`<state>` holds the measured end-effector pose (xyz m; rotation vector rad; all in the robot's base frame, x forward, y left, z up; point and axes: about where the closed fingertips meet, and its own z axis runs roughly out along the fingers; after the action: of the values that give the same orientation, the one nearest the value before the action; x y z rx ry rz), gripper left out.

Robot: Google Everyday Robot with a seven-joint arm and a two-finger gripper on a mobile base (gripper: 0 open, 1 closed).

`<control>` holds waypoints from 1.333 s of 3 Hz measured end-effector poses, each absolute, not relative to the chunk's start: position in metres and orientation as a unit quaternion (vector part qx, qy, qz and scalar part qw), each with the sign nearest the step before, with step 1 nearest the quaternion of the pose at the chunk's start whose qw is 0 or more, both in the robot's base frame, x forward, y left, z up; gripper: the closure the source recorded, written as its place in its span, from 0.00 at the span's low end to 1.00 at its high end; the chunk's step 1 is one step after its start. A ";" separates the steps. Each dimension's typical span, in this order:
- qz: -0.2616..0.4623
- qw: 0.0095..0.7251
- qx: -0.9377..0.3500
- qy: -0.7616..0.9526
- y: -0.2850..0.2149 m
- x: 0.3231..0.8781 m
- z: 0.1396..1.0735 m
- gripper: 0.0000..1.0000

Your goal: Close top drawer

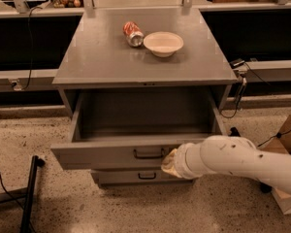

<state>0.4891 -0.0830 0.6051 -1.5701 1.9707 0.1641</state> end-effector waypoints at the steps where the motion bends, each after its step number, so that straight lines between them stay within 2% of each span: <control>1: 0.049 0.318 -0.603 0.730 -0.083 0.524 0.604 1.00; 4: 0.003 0.336 -0.625 0.704 -0.118 0.642 0.603 1.00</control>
Offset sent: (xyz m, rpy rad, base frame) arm 0.1313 -0.0200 -0.0087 -0.0570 -0.1205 0.0537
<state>0.6424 -0.1181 0.6033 -1.6309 1.8362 0.0091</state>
